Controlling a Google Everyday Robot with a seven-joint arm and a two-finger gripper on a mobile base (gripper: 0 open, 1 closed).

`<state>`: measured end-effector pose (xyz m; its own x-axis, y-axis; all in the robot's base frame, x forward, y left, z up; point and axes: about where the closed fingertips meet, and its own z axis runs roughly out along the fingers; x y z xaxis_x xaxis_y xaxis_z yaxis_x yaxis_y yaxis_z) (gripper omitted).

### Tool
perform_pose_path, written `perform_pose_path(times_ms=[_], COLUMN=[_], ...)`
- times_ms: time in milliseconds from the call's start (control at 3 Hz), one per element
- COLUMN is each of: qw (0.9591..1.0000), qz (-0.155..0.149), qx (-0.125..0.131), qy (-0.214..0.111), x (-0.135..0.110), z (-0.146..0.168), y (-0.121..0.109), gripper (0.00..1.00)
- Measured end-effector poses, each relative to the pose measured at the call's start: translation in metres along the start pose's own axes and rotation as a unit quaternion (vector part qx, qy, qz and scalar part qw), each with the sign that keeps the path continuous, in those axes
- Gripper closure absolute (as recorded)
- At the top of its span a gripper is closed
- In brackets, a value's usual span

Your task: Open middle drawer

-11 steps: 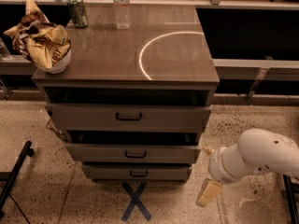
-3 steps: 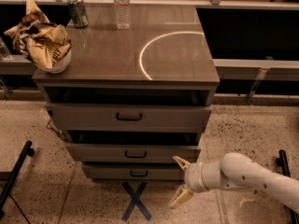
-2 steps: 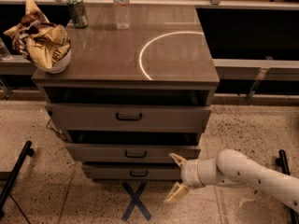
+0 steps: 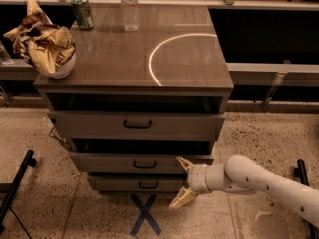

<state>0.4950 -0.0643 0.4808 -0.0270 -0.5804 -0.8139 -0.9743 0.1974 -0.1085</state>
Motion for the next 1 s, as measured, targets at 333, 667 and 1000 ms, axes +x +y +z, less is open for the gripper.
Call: perform_pose_path(times_ms=[333,667,1000], qw=[0.9992,0.9992,0.9971], qz=[-0.033,-0.032,-0.073], qx=[0.010,0.009,0.017], qy=[-0.021,-0.021,-0.008], x=[-0.009,-0.009,-0.007], z=[-0.002,-0.002,0.012], y=[-0.007,-0.007,-0.023], gripper=[0.00,0.00,0.00])
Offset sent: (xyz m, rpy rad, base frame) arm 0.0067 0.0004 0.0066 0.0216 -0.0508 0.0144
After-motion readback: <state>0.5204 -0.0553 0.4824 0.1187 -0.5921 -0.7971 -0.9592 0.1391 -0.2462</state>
